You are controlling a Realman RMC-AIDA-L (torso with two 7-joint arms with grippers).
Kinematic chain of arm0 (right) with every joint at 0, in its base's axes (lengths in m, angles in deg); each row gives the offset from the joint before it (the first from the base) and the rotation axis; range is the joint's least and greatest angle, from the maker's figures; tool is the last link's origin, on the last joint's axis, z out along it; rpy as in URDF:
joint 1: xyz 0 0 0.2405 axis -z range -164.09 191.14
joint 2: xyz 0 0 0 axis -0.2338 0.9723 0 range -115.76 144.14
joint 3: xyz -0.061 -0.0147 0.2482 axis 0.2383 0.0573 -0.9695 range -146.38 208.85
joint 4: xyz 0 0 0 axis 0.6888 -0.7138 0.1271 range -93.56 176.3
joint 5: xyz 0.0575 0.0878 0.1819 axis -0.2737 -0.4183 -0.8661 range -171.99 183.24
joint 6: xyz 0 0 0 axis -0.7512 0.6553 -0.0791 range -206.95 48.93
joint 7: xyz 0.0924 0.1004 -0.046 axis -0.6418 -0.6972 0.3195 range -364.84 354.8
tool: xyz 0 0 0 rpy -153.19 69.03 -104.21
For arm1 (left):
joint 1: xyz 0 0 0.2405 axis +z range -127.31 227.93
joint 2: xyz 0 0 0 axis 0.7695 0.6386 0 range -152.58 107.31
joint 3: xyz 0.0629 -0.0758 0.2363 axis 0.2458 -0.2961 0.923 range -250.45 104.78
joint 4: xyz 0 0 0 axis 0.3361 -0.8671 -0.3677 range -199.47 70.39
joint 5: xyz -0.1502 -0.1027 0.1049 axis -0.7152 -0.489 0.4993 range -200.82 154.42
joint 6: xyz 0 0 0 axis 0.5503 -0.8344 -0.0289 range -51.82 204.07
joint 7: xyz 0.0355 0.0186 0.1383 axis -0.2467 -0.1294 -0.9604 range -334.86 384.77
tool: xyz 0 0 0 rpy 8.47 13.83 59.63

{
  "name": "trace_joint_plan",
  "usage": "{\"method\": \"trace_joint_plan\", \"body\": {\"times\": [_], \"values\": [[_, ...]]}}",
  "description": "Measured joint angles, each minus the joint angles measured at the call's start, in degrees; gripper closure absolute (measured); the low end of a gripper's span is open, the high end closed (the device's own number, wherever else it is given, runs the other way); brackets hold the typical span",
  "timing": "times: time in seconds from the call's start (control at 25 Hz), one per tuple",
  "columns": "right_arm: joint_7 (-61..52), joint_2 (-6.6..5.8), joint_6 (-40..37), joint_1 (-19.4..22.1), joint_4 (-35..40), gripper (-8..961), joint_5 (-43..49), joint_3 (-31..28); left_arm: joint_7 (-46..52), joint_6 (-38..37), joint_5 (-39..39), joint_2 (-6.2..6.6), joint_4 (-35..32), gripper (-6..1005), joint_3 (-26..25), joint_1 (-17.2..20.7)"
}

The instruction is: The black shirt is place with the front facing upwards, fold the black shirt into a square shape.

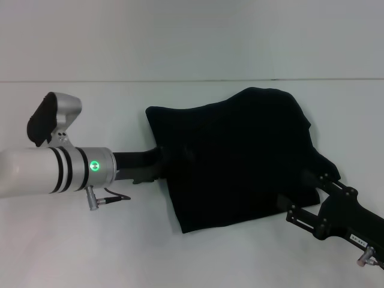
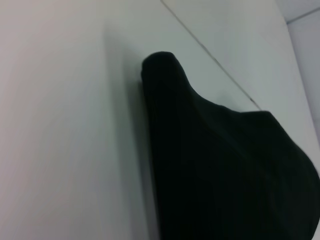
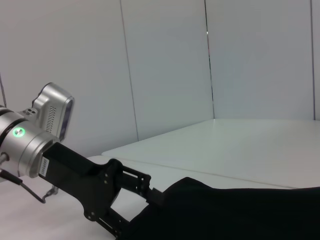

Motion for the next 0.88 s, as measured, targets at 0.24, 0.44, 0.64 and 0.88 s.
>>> {"method": "trace_joint_plan", "body": {"times": [0.24,0.44,0.64,0.88], "values": [[0.0,0.0,-0.1,0.0,0.0,115,0.0,-0.2,-2.4,0.6,-0.1,-0.25,-1.3,158,3.4,0.2],[0.0,0.0,-0.1,0.0,0.0,115,0.0,-0.4,-3.1,0.4,-0.1,-0.49,-2.1,244,3.5,0.4],[-0.2,0.0,-0.1,-0.1,0.0,115,0.0,-0.4,-3.2,0.0,0.1,-0.35,-2.0,448,3.6,0.1],[-0.3,0.0,-0.1,-0.2,0.0,115,-0.1,-0.4,-3.3,-0.3,0.1,0.17,-2.3,848,3.5,0.2]]}}
